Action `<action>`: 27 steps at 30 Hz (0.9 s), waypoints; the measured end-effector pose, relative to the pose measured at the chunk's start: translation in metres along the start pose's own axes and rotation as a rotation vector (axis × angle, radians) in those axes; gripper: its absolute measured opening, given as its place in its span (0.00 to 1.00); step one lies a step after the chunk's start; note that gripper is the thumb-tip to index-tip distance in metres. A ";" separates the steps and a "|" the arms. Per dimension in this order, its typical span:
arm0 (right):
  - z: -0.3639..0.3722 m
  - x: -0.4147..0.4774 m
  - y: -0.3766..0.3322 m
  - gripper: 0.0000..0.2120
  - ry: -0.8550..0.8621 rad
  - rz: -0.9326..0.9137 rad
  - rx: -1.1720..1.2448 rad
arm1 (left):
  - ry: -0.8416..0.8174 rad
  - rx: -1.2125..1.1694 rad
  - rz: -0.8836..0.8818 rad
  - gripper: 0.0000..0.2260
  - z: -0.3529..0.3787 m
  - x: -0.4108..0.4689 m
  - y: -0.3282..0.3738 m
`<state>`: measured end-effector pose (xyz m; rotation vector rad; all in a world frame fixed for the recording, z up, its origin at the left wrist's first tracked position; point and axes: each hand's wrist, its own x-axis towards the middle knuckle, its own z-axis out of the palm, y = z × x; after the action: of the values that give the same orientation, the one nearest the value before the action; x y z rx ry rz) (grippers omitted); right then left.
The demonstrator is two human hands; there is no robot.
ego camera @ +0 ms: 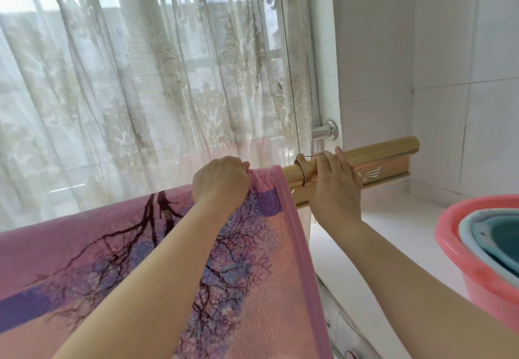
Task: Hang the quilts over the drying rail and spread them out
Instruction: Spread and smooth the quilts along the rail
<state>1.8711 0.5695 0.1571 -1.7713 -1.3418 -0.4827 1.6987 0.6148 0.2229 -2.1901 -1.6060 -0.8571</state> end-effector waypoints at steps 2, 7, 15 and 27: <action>-0.001 0.000 0.002 0.25 -0.009 -0.003 0.001 | 0.000 -0.002 0.015 0.17 0.003 0.001 0.011; -0.006 -0.002 0.013 0.26 -0.005 -0.012 0.008 | -0.003 -0.019 0.058 0.16 0.007 0.004 0.031; -0.011 -0.019 -0.005 0.38 0.029 0.052 0.180 | -0.072 0.006 0.136 0.22 0.000 -0.002 0.021; 0.012 -0.043 -0.127 0.32 -0.039 -0.419 0.288 | -0.115 0.073 -0.151 0.24 -0.048 -0.031 -0.106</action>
<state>1.7369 0.5625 0.1685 -1.2738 -1.7250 -0.4524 1.5791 0.6006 0.2293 -2.1245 -1.8465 -0.7106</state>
